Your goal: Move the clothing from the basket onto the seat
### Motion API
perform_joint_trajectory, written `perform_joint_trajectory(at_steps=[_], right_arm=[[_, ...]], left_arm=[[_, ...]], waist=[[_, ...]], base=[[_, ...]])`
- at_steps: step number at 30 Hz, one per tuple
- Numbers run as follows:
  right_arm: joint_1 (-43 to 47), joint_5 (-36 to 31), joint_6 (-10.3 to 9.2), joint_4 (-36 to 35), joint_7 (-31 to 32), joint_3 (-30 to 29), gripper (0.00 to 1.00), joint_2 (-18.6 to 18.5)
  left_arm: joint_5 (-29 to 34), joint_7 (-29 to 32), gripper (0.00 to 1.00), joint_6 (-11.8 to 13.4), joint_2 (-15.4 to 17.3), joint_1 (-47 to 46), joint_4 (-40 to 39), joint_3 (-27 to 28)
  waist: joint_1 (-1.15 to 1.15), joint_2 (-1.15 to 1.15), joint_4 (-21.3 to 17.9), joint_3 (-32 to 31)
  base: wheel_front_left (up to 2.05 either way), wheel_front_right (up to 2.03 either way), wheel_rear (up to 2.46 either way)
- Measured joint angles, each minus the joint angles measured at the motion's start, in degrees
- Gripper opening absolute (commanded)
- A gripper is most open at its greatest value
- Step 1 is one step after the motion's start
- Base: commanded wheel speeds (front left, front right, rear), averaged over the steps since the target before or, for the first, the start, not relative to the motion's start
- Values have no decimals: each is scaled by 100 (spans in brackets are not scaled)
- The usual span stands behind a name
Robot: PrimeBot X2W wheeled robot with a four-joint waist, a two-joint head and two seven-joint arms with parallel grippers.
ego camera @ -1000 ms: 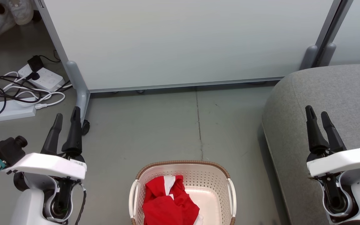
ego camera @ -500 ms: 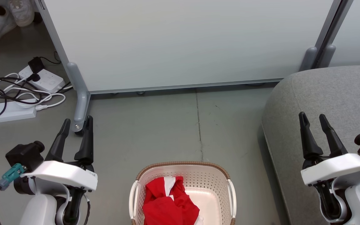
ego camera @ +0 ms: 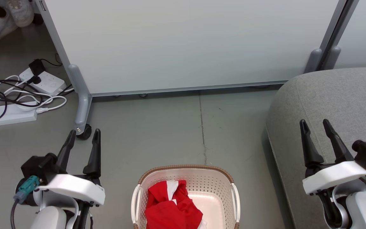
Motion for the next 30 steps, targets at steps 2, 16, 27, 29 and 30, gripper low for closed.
perform_joint_trajectory(at_steps=[2,16,27,29,30], right_arm=[[20,-126,0,14,-2,-1,100,7],[137,-648,1,163,3,-49,100,85],[197,-1022,2,293,-42,-87,100,88],[205,-1098,3,310,-60,-94,100,89],[205,-1131,3,320,-69,-97,100,89]], left_arm=[[65,-32,100,7,-1,37,84,-25],[396,-63,100,202,-75,83,537,-2],[762,-71,100,305,-8,95,541,-78],[806,-71,100,325,-9,105,542,-101],[851,-73,100,334,-7,110,541,-113]], waist=[[0,0,-2,-5],[0,0,14,-45],[0,0,16,-44],[0,0,17,-44],[0,0,17,-45]], base=[[0,0,0],[0,0,0],[0,0,0],[0,0,0],[0,0,0]])
